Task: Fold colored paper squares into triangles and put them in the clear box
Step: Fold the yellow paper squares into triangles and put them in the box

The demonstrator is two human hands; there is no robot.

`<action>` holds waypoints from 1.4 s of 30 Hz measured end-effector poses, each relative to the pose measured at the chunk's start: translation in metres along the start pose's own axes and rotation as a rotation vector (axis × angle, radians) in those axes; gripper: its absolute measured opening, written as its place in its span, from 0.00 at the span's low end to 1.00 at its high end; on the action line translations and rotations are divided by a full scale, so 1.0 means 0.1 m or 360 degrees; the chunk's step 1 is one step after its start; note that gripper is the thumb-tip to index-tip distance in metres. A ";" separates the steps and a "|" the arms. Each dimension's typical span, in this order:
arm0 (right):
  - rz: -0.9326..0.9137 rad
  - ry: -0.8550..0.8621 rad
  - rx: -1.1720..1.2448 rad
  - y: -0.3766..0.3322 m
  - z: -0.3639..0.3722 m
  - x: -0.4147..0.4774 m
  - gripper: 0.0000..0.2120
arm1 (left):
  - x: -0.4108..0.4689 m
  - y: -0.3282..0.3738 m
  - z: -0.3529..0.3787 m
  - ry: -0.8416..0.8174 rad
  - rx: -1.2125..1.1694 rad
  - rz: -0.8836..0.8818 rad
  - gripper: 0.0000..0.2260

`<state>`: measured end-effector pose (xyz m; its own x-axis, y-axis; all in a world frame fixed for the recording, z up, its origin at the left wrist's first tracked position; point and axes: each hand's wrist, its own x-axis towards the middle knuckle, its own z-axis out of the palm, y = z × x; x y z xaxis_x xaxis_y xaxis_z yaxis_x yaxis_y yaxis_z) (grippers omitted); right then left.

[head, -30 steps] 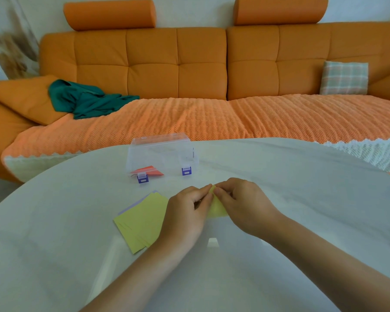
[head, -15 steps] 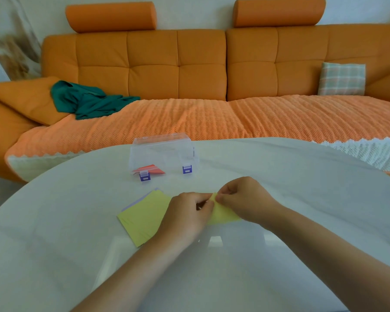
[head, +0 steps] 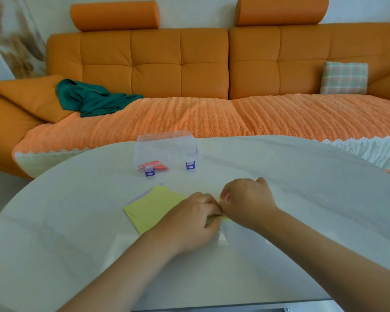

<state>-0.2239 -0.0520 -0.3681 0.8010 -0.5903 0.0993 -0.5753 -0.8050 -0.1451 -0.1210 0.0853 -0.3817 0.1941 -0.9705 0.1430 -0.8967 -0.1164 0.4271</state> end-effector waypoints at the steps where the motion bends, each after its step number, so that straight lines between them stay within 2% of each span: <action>1: -0.0092 0.0050 -0.0021 0.02 -0.01 -0.01 0.11 | 0.00 0.00 0.00 -0.0007 0.0011 0.0001 0.15; 4: -0.0357 0.0027 -0.0032 0.09 -0.05 -0.04 0.09 | -0.01 0.00 -0.01 -0.0017 0.0056 0.0023 0.16; 6: -0.0402 -0.0070 -0.0094 0.11 -0.07 -0.05 0.12 | -0.03 0.00 -0.01 -0.0023 0.0102 0.0050 0.17; 12: -0.0308 -0.0158 0.0002 0.11 -0.09 -0.06 0.12 | -0.12 0.11 0.01 0.0042 0.0497 0.0268 0.15; 18: -0.0232 -0.0138 0.0075 0.13 -0.05 -0.07 0.09 | -0.25 0.19 0.12 0.0094 0.0544 0.0241 0.15; 24: -0.0263 -0.0046 0.0063 0.16 0.02 -0.12 0.11 | -0.37 0.24 0.27 0.0128 0.0382 0.0091 0.17; 28: -0.0502 0.0118 -0.0233 0.13 0.08 -0.24 0.13 | -0.41 0.26 0.28 0.0175 0.0275 0.0055 0.17; 31: -0.0607 0.0239 -0.0263 0.13 0.09 -0.38 0.13 | -0.42 0.27 0.29 0.0156 0.0255 0.0055 0.18; 34: -0.0610 0.0194 -0.0350 0.18 0.08 -0.51 0.15 | -0.44 0.26 0.29 0.0149 0.0261 0.0054 0.19; 42: -0.0513 0.0011 -0.0226 0.20 0.06 -0.76 0.21 | -0.46 0.31 0.27 0.0154 0.0305 0.0007 0.17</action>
<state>-0.2950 -0.0228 -0.3846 0.9444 -0.3044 0.1246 -0.3105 -0.9500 0.0329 -0.1686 0.1209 -0.3993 0.2188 -0.9474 0.2337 -0.9551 -0.1590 0.2498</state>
